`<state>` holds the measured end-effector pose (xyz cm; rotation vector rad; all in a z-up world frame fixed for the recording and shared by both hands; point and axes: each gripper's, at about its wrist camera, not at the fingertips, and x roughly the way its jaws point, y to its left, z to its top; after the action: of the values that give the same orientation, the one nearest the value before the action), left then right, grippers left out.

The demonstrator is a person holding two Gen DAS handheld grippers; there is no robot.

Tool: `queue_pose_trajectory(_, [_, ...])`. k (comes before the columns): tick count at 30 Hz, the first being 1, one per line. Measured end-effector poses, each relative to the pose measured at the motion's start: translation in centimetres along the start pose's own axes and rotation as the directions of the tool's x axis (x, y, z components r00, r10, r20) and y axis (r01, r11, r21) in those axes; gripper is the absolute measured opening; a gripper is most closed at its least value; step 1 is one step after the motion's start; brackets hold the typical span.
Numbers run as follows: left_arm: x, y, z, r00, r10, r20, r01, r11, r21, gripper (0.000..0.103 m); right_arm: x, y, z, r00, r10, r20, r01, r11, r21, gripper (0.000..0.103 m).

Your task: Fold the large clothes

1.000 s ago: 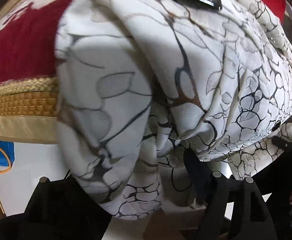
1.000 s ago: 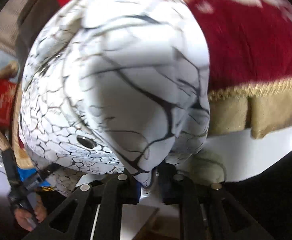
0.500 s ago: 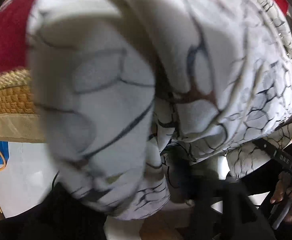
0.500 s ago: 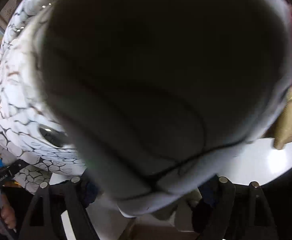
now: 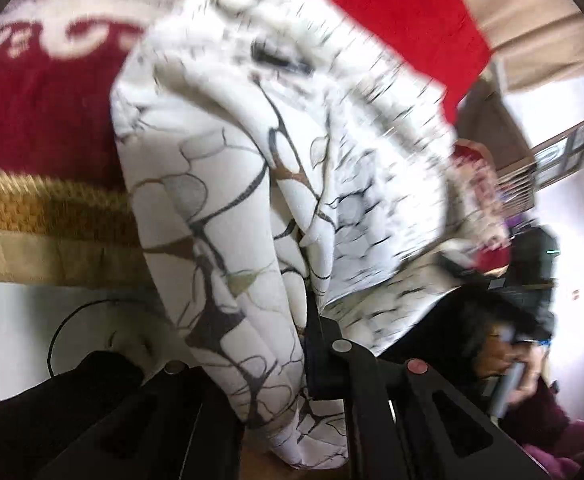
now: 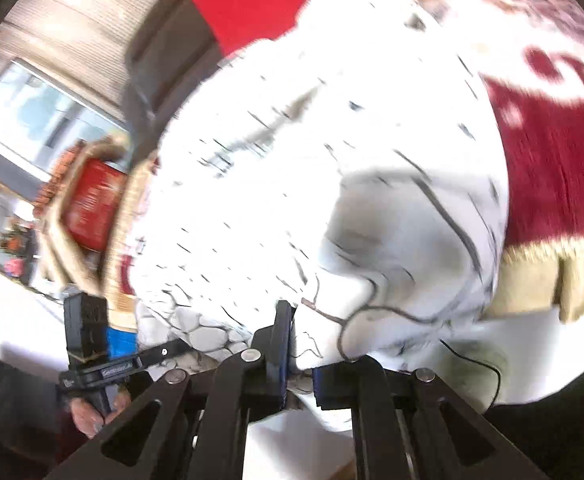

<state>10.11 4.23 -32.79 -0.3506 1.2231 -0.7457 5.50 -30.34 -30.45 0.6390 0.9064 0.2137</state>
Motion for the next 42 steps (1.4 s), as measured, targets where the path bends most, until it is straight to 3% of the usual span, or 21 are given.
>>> queue_pose_trajectory(4, [-1.2, -1.0, 0.5, 0.998, -0.054, 0.034, 0.055, 0.998, -0.009, 0.006, 0.0, 0.2, 1.3, 0.998, -0.026, -0.056, 0.025, 0.999, -0.025, 0.01])
queue_pose_trajectory(7, [-1.2, -2.2, 1.3, 0.995, -0.091, 0.038, 0.09, 0.996, 0.009, 0.005, 0.8, -0.3, -0.8, 0.989, -0.047, -0.141, 0.051, 0.998, 0.025, 0.014])
queue_pose_trajectory(8, [-1.7, -3.2, 2.0, 0.994, -0.102, 0.044, 0.102, 0.995, 0.016, 0.005, 0.9, -0.7, -1.0, 0.983, -0.043, -0.177, 0.053, 0.997, 0.051, 0.021])
queue_pose_trajectory(10, [-2.2, -4.3, 2.6, 0.991, -0.125, 0.056, 0.123, 0.992, 0.029, 0.005, 0.1, -2.1, -2.6, 0.98, -0.055, -0.191, 0.07, 0.995, 0.074, 0.057])
queue_pose_trajectory(11, [-2.5, -4.5, 2.6, 0.989, -0.134, 0.06, 0.132, 0.991, 0.033, 0.005, -0.2, -2.6, -3.0, 0.983, -0.051, -0.177, 0.069, 0.993, 0.096, 0.083])
queue_pose_trajectory(12, [-3.0, -4.9, 2.7, 0.987, -0.144, 0.066, 0.142, 0.989, 0.04, 0.005, -0.9, -3.4, -3.5, 0.988, -0.04, -0.152, 0.06, 0.99, 0.125, 0.086])
queue_pose_trajectory(17, [-6.2, -5.8, 4.2, 0.981, -0.172, 0.093, 0.167, 0.984, 0.056, 0.005, -0.2, -5.5, -3.1, 0.989, -0.071, -0.132, 0.093, 0.982, 0.167, 0.086])
queue_pose_trajectory(22, [-7.7, -5.4, 4.5, 0.976, -0.187, 0.113, 0.183, 0.982, 0.044, 0.005, 5.6, -5.5, -3.6, 0.994, -0.016, -0.11, 0.039, 0.978, 0.204, 0.082])
queue_pose_trajectory(23, [-8.0, -5.4, 4.6, 0.974, -0.192, 0.116, 0.188, 0.981, 0.042, 0.005, 6.0, -5.5, -3.7, 0.992, 0.017, -0.123, 0.01, 0.978, 0.21, 0.066])
queue_pose_trajectory(24, [-8.2, -5.5, 4.7, 0.973, -0.196, 0.12, 0.192, 0.98, 0.043, 0.005, 6.0, -5.2, -3.7, 0.991, 0.043, -0.13, -0.017, 0.981, 0.195, 0.035])
queue_pose_trajectory(25, [-8.6, -5.5, 4.8, 0.972, -0.197, 0.126, 0.193, 0.98, 0.045, 0.005, 5.5, -4.8, -3.6, 0.991, 0.044, -0.13, -0.022, 0.986, 0.166, 0.025])
queue_pose_trajectory(27, [-9.4, -5.8, 5.4, 0.969, -0.202, 0.14, 0.197, 0.979, 0.048, 0.005, 4.1, -4.2, -3.3, 0.989, 0.102, -0.111, -0.084, 0.984, 0.154, 0.016])
queue_pose_trajectory(33, [-11.9, -6.2, 8.0, 0.954, -0.225, 0.197, 0.216, 0.974, 0.062, 0.005, -2.5, -1.5, 0.2, 0.958, 0.287, 0.016, -0.287, 0.952, 0.106, 0.013])
queue_pose_trajectory(36, [-13.0, -6.4, 10.1, 0.945, -0.234, 0.227, 0.225, 0.972, 0.064, 0.005, -3.7, -0.2, 2.2, 0.943, 0.326, 0.062, -0.33, 0.941, 0.076, 0.013])
queue_pose_trajectory(42, [-13.6, -6.5, 16.9, 0.936, -0.214, 0.279, 0.208, 0.977, 0.054, 0.005, -5.7, 0.3, 6.5, 0.937, 0.304, 0.17, -0.316, 0.948, 0.049, 0.012])
